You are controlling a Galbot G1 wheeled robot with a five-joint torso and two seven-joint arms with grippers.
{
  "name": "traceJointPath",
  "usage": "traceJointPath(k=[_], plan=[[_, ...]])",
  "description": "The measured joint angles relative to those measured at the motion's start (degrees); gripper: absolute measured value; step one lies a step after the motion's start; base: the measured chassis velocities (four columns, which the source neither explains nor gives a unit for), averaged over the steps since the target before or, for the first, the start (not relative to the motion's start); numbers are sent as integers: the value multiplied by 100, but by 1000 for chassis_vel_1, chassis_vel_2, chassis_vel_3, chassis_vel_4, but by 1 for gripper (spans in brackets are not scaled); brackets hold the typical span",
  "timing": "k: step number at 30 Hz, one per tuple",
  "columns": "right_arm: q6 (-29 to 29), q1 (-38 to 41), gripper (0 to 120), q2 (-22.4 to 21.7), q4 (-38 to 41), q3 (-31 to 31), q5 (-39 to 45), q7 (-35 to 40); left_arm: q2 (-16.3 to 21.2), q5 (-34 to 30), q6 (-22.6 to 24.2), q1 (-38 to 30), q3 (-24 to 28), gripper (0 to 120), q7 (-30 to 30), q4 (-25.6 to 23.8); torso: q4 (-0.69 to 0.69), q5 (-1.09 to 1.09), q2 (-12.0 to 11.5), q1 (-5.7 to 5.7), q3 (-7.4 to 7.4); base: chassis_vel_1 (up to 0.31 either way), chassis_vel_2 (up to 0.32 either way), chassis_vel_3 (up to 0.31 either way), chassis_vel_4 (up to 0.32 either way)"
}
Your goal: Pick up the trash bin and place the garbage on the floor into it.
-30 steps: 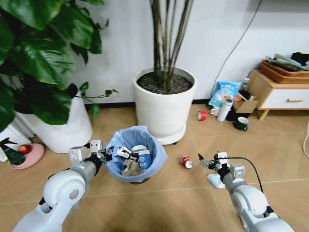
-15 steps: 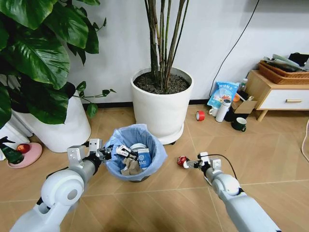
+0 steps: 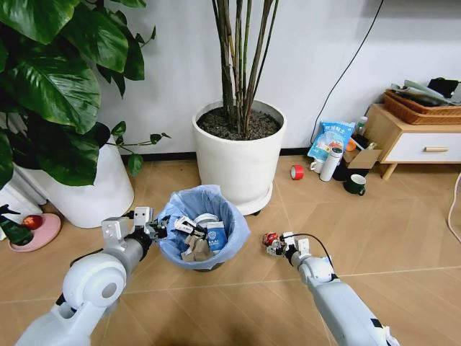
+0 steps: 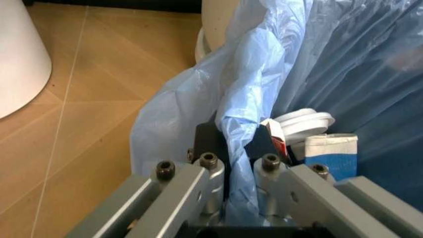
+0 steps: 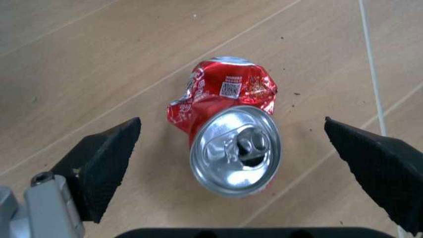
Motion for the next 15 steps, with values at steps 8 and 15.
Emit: traceJointPath(k=[8, 15], plan=[[168, 277, 98, 145, -445, 36, -265, -156, -1, 10, -11, 2, -1, 0, 3, 17, 0, 0, 0, 0, 0, 0, 0, 0, 0], [224, 394, 81, 222, -659, 64, -368, -189, 10, 10, -17, -14, -7, 0, 9, 37, 0, 0, 0, 0, 0, 0, 0, 0, 0]])
